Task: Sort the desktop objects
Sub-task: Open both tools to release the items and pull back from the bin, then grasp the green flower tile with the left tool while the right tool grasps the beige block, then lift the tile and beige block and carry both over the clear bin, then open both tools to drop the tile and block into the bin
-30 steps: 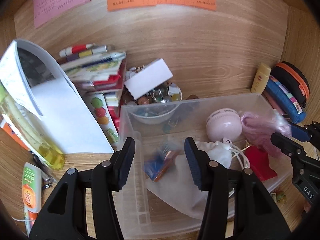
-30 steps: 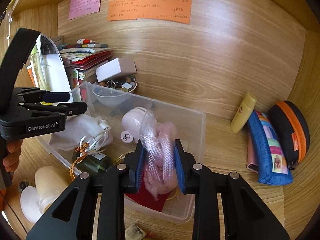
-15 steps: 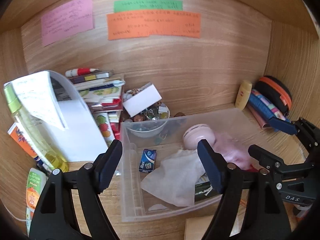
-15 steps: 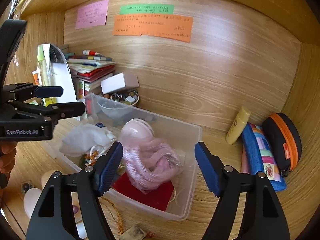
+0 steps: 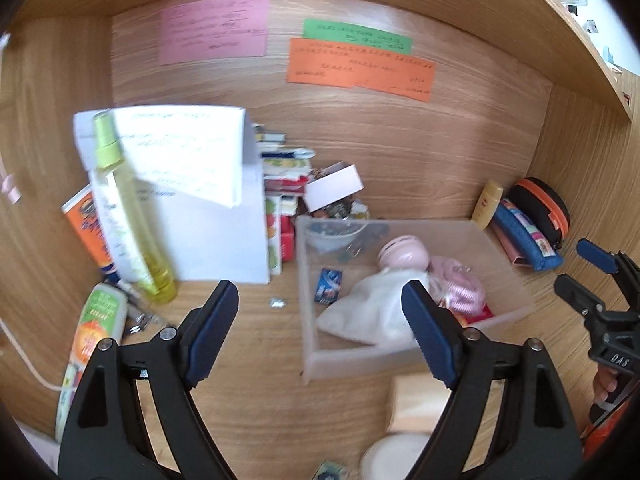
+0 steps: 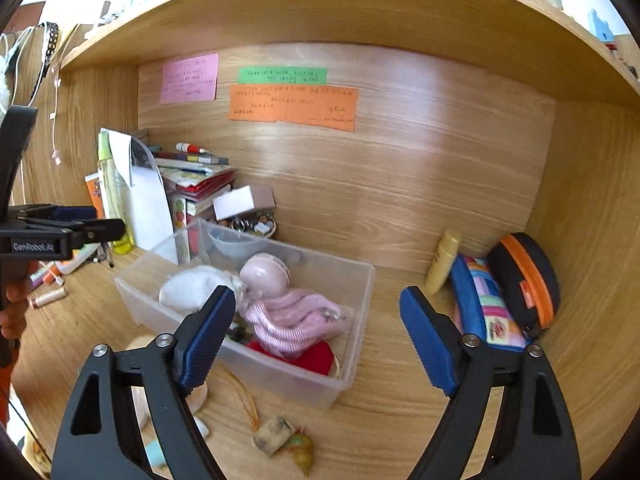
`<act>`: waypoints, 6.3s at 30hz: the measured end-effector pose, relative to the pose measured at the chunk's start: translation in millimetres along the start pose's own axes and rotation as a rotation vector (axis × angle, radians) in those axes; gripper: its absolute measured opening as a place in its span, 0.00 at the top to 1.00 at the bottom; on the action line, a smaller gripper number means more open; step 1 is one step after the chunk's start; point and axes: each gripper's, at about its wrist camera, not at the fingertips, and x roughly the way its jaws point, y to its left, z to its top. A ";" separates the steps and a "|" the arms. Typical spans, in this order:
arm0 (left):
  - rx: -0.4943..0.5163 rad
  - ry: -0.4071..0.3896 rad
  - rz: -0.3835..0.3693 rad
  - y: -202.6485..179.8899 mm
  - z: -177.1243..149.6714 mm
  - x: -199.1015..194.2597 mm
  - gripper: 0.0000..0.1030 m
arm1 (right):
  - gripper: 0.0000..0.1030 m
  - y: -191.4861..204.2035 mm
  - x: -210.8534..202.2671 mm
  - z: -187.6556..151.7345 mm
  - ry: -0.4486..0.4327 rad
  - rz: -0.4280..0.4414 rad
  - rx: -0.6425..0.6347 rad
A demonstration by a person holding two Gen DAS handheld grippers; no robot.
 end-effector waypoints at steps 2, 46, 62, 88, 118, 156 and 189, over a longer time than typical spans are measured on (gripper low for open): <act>-0.011 0.002 0.001 5.6 -8.1 -5.9 0.18 | 0.19 -2.7 0.9 -6.1 0.030 -0.005 0.009; 0.095 0.268 -0.039 4.3 -126.1 1.0 0.39 | 0.56 22.1 42.3 -74.6 0.383 0.245 0.086; 0.052 0.284 -0.023 1.9 -129.8 10.3 0.45 | 0.69 13.6 59.5 -87.8 0.480 0.183 0.128; 0.004 0.271 0.000 10.1 -133.1 5.2 0.76 | 0.72 22.2 38.3 -92.3 0.460 0.178 0.036; 0.002 0.095 -0.022 4.8 -84.1 -16.0 0.76 | 0.79 -5.1 -7.7 -44.8 0.247 0.148 0.097; -0.012 0.082 -0.081 -8.1 -30.4 60.4 0.76 | 0.79 -24.7 68.3 -29.0 0.188 0.135 0.188; 0.010 0.097 -0.156 -15.4 -43.0 9.0 0.21 | 0.28 -23.0 25.4 -40.7 0.185 0.048 0.122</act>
